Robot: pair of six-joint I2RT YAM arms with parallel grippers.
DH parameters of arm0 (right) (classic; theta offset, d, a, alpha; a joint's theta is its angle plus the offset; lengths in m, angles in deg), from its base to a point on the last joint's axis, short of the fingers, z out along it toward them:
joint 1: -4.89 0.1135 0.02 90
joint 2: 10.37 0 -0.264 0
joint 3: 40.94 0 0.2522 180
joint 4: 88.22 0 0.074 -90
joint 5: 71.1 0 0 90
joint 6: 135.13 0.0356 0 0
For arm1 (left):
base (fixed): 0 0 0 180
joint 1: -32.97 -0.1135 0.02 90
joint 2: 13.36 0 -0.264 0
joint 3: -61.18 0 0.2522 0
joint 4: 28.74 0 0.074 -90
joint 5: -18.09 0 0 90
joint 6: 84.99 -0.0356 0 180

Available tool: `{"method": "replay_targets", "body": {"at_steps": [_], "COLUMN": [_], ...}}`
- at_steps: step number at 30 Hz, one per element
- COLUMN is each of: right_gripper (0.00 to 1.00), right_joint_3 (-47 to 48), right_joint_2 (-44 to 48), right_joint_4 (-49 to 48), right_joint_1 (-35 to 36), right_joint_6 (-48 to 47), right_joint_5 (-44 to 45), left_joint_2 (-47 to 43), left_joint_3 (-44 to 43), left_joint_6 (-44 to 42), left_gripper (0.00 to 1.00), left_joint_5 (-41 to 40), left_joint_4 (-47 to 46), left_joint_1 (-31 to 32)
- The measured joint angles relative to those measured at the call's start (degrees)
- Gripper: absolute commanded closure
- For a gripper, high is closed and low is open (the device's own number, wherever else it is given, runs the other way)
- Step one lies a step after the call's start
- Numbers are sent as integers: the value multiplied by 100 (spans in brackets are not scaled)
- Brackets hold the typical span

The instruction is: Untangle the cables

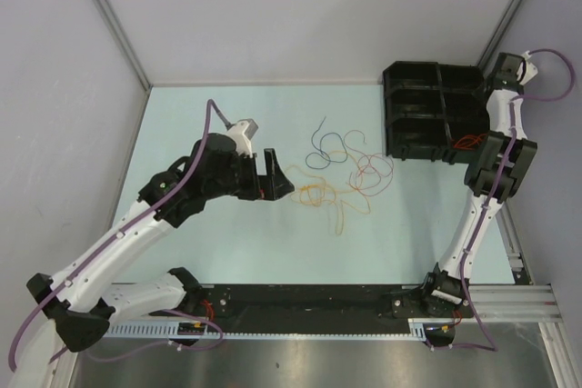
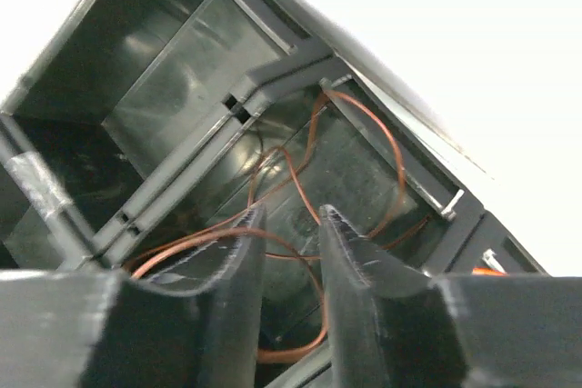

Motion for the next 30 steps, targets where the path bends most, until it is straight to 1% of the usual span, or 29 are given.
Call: {"method": "replay_targets", "body": {"at_steps": [1, 2, 4, 5, 9, 11, 16, 21, 23, 26, 28, 30], "right_gripper": [54, 48, 41, 40, 39, 40, 41, 42, 42, 43, 43, 43], "right_joint_3": [122, 289, 490, 522, 577, 579, 505, -393, -1049, -1961, -2621, -3126], "right_joint_2": [0, 0, 46, 103, 433, 686, 1574, 3123, 3906, 4874, 5414, 5766], "right_joint_4": [122, 247, 374, 433, 944, 1248, 1939, 2144, 2157, 2203, 2273, 2378], "right_joint_1": [0, -2, -13, -24, -83, -142, -389, -577, -549, -234, 192, 614], "right_joint_6": [7, 2, 2, 0, 33, 90, 258, 389, 516, 715, 859, 957], "right_joint_5": [9, 24, 50, 55, 46, -9, -398, -935, -1198, -1534, -1755, -1910], "left_joint_2": [0, 0, 4, 15, 120, 195, 302, 505, 675, 1049, 1357, 1698], "left_joint_3": [-31, -61, -111, -140, -192, -192, -179, -168, -168, -170, -205, -332], "left_joint_6": [-4, -24, -59, -92, -195, -247, -374, -542, -599, -667, -730, -780], "left_gripper": [0, 0, 0, 0, 0, 0, 0, 1, 2, 2, 3, 4], "left_joint_5": [-2, 0, 0, 2, 4, 4, 101, 317, 372, 417, 426, 435], "left_joint_4": [13, 20, 24, 33, 39, 48, -33, -254, -326, -376, -358, -319], "left_joint_1": [0, 0, 0, 0, 0, 0, 0, 13, 48, 166, 297, 442]}}
